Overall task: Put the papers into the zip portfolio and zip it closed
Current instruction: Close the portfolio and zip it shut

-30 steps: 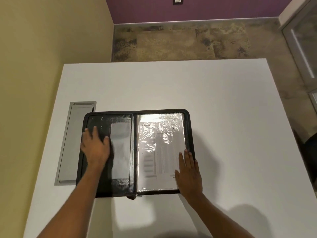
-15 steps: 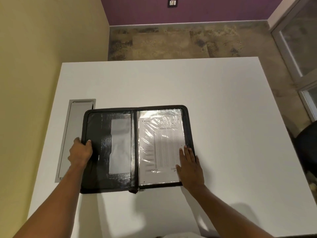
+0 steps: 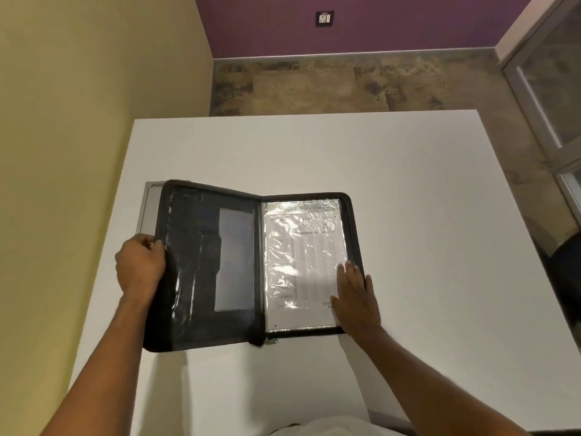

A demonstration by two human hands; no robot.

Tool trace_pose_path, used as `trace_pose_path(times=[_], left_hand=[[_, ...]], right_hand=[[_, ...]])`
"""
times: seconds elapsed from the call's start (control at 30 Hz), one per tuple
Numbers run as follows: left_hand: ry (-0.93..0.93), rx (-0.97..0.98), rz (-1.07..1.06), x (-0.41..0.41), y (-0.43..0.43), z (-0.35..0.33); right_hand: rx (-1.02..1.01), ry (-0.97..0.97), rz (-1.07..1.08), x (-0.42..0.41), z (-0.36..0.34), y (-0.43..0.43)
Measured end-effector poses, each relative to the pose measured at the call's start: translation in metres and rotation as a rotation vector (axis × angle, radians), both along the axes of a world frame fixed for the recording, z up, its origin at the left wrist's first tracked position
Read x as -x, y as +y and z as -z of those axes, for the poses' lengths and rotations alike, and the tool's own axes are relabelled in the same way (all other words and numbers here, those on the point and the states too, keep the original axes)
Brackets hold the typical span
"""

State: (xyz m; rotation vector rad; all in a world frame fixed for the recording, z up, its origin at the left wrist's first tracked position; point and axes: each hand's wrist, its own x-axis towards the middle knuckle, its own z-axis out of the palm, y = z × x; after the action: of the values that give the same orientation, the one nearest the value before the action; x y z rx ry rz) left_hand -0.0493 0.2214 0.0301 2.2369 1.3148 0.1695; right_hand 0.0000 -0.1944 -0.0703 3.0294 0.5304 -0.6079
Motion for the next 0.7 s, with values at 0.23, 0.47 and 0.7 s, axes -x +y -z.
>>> trace_pose_path(times=[0.23, 0.47, 0.7], left_hand=[[-0.249, 0.099, 0.078, -0.004, -0.059, -0.057], [-0.463, 0.524, 0.238, -0.016, -0.120, -0.078], [-0.389, 0.611, 0.542, -0.020, -0.157, -0.027]], right_hand=[[-0.610, -0.045, 0.008, 0.013, -0.092, 0.102], [-0.802, 0.045, -0.038, 0.029, -0.181, 0.155], [-0.743, -0.008, 0.143, 0.015, -0.181, 0.120]])
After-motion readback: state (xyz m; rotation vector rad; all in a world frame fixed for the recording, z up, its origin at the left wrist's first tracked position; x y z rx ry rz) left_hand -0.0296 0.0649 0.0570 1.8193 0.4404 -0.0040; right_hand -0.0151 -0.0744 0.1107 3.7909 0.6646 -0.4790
